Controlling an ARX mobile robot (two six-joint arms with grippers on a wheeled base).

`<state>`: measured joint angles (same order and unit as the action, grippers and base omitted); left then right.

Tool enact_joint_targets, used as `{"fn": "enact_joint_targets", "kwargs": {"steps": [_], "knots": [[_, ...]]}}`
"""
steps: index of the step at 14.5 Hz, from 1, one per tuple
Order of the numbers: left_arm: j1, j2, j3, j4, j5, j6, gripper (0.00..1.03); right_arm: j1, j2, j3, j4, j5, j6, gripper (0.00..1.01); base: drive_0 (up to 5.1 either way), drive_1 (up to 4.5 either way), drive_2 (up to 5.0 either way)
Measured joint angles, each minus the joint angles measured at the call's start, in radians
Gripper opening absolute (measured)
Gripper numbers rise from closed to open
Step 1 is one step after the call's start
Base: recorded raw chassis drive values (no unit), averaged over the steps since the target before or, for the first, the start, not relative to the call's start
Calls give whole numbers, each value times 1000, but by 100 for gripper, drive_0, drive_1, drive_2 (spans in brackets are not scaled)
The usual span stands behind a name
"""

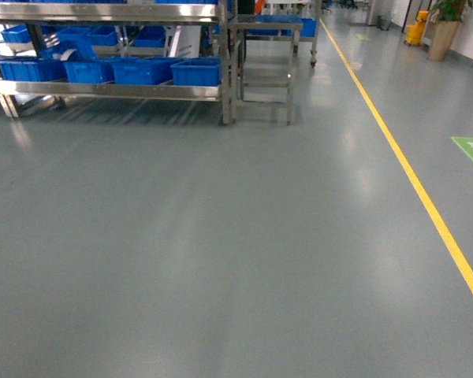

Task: Sort blue parts and orange caps into right shelf containers

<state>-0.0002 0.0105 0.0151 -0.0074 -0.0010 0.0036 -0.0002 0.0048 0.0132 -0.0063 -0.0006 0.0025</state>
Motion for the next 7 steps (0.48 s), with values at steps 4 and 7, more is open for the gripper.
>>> {"fn": "enact_joint_targets", "kwargs": {"steps": [4, 7], "knots": [[0, 0, 0, 0, 0, 0, 43, 0, 0, 0, 0, 0, 0, 45, -145, -145, -145], [0, 0, 0, 5, 1, 0, 43, 0, 0, 0, 4, 0, 0, 45, -145, -145, -145]]}}
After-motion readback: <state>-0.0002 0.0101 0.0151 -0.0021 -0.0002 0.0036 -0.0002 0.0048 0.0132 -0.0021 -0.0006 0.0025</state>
